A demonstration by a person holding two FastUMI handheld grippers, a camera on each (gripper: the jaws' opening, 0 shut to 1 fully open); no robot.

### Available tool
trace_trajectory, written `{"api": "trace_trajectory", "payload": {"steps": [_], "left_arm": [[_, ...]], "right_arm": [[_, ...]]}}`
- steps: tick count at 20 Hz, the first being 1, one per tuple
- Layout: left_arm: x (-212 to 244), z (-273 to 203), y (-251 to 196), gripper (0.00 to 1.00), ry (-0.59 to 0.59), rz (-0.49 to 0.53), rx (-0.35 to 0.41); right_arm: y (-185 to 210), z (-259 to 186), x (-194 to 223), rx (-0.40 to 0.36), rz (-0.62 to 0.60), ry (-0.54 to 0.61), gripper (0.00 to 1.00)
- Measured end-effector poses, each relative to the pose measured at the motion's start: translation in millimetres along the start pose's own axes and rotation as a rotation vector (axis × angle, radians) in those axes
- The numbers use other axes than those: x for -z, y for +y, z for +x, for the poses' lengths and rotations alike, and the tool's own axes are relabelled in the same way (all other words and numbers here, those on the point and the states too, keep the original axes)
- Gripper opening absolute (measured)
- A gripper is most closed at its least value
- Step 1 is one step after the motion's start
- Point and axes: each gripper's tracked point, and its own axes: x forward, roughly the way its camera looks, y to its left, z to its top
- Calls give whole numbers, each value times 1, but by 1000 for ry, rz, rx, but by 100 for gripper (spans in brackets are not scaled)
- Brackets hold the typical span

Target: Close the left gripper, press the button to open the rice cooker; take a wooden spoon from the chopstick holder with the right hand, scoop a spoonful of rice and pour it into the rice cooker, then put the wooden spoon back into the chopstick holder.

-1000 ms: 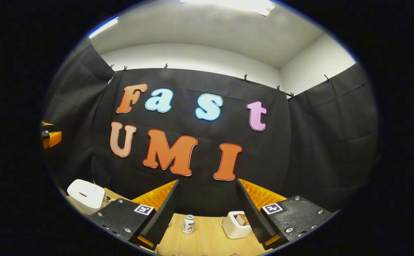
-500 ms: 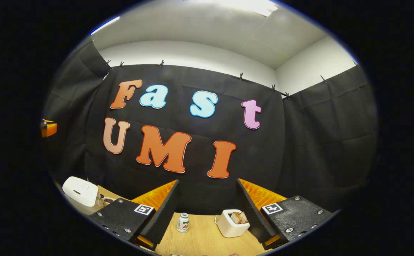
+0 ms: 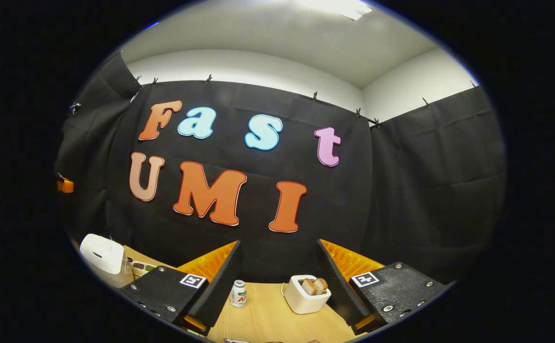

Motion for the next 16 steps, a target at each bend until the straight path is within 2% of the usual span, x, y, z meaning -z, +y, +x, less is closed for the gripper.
{"api": "trace_trajectory", "payload": {"steps": [5, 12, 13, 16], "left_arm": [[51, 36, 11, 5, 214, -83, 19], [125, 76, 20, 5, 486, -114, 43], [136, 82, 20, 5, 530, -129, 47], [172, 86, 20, 5, 662, -191, 49]], "right_arm": [[-17, -12, 13, 56, -11, 39, 95], [-37, -29, 27, 136, -20, 86, 95], [-39, -32, 30, 144, -25, 96, 97], [-42, -39, 36, 163, -38, 113, 95]]}}
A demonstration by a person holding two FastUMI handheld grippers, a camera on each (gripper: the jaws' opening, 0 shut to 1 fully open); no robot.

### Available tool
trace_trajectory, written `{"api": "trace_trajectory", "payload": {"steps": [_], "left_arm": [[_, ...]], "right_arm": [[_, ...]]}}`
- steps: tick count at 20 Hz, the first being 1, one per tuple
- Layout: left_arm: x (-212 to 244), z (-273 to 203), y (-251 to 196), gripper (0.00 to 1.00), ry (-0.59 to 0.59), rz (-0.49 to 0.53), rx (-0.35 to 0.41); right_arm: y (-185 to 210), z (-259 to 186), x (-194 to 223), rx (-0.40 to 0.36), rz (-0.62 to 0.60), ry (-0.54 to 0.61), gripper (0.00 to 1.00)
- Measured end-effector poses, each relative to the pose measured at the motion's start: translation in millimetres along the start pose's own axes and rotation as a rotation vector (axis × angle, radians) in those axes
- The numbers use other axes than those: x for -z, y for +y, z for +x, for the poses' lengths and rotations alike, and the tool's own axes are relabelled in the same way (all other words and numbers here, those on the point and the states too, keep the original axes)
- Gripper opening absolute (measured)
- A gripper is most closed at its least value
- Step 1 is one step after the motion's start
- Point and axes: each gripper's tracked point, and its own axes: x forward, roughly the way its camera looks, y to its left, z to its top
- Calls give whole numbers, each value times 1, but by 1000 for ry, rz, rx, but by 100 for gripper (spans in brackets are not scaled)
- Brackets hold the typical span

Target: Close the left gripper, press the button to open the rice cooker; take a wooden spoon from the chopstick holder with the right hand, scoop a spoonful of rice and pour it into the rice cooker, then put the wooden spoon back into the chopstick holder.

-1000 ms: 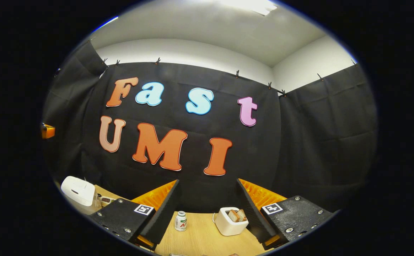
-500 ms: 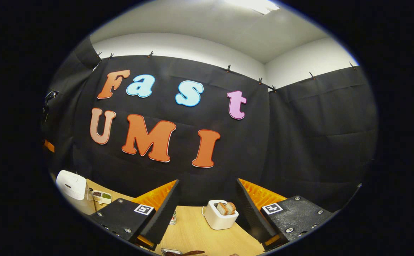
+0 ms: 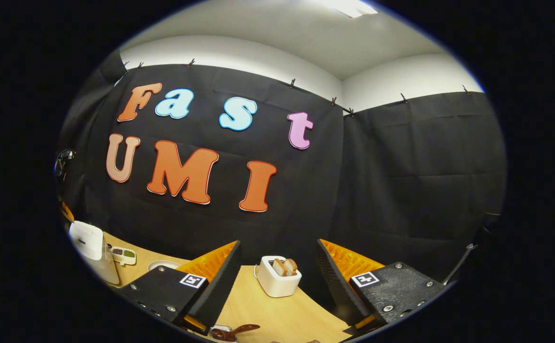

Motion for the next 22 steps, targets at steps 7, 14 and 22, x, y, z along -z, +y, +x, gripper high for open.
{"api": "trace_trajectory", "payload": {"steps": [7, 14, 22], "left_arm": [[29, 44, 16, 5, 165, -107, 11], [45, 59, 19, 5, 184, -102, 2], [-5, 8, 9, 5, -88, -27, -2]], "right_arm": [[-10, -6, 10, 32, -4, 34, 95], [-7, -7, 22, 33, 16, 71, 95], [5, -3, 37, -22, 35, 104, 95]]}}
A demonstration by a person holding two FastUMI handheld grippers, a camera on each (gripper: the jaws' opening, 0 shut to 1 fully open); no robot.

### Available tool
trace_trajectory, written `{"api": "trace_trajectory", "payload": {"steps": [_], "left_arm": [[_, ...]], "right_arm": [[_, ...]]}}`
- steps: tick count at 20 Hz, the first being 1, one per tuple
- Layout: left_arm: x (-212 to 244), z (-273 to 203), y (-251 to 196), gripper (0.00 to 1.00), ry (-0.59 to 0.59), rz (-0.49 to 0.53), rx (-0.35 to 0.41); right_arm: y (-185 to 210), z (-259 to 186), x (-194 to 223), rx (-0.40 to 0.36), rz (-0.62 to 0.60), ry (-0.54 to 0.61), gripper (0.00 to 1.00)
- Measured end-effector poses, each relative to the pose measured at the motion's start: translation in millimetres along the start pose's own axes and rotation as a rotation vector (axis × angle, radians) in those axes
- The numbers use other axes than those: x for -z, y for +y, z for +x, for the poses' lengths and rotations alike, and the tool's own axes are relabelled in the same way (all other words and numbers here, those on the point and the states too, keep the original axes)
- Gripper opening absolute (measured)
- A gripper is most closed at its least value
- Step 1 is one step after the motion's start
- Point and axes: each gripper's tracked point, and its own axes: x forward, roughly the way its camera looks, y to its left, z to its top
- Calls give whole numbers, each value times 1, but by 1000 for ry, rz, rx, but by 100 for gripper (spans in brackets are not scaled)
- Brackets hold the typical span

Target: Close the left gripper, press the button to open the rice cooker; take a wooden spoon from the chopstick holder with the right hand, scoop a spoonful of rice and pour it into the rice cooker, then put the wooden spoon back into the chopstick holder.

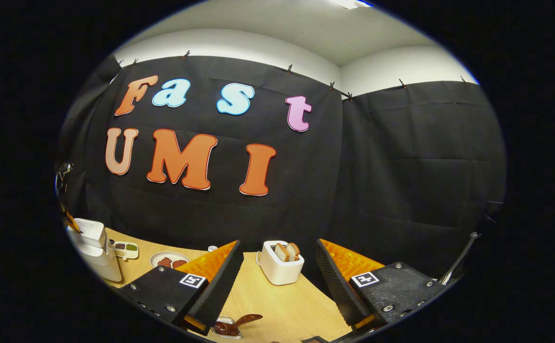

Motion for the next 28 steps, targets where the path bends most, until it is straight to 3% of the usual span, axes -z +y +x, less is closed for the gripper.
{"api": "trace_trajectory", "payload": {"steps": [2, 8, 17, 24, 26, 27, 28], "left_arm": [[-22, -19, -10, 5, -95, 13, 29], [-25, -48, -17, 5, -188, -31, 71], [-52, -123, -34, 5, -490, 165, 10], [-48, -173, -63, 6, -655, 251, -23], [-45, -183, -69, 21, -678, 256, -25], [-42, -185, -71, 35, -677, 267, -35], [-34, -181, -76, 38, -659, 286, -35]], "right_arm": [[4, 1, 6, -22, 9, 15, 95], [14, 10, 20, -92, 25, 42, 94], [33, 27, 71, -178, 40, 147, 95], [39, 33, 139, -214, 34, 286, 95], [39, 33, 161, -222, 44, 329, 95], [38, 32, 173, -228, 45, 350, 95], [38, 30, 183, -232, 44, 373, 95]]}}
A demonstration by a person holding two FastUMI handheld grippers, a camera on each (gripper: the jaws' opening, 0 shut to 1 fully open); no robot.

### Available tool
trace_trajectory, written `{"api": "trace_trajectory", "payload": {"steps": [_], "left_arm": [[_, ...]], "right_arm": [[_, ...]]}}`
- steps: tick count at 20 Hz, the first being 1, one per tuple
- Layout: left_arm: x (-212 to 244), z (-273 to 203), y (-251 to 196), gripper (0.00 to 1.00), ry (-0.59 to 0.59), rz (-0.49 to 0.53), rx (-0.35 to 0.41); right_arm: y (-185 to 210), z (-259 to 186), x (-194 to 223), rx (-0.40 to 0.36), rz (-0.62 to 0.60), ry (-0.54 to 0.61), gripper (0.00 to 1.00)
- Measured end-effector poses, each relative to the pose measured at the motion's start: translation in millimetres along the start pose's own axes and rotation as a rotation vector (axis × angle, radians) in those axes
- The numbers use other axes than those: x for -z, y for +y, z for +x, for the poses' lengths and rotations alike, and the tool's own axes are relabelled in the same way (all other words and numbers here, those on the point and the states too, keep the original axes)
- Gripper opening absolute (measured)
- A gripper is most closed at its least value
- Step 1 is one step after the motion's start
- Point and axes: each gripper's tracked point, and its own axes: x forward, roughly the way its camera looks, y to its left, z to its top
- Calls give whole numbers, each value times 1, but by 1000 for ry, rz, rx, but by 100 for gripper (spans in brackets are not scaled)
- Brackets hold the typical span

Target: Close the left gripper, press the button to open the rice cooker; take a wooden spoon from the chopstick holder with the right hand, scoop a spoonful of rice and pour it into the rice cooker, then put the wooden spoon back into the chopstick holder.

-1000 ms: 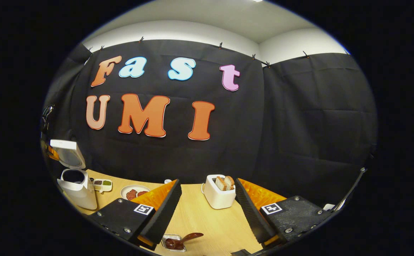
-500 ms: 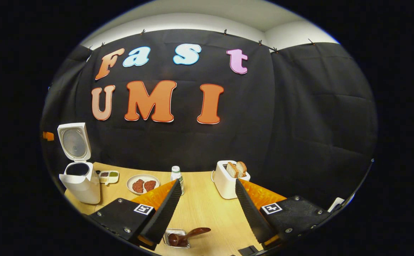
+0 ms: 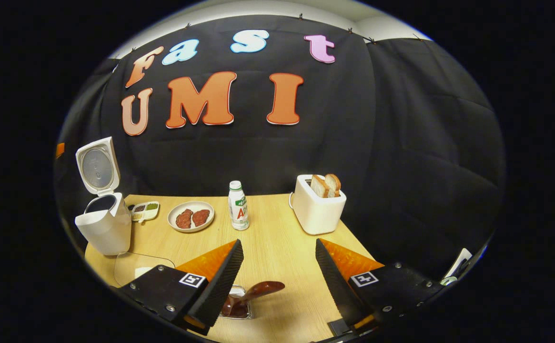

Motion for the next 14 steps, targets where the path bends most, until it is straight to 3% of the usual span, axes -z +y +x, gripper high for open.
{"api": "trace_trajectory", "payload": {"steps": [1, 3, 10, 14], "left_arm": [[3, -3, -3, 41, 6, 16, -2], [5, -11, -14, 61, 10, 29, 5], [5, -32, -40, 65, -22, 86, 24], [6, -37, -49, 61, -19, 95, 41]], "right_arm": [[0, 4, 11, -2, -1, 27, 95], [0, 11, 35, -12, 6, 85, 95], [19, 26, 82, -119, 193, 209, 92], [37, 36, 90, -185, 302, 220, 77]]}}
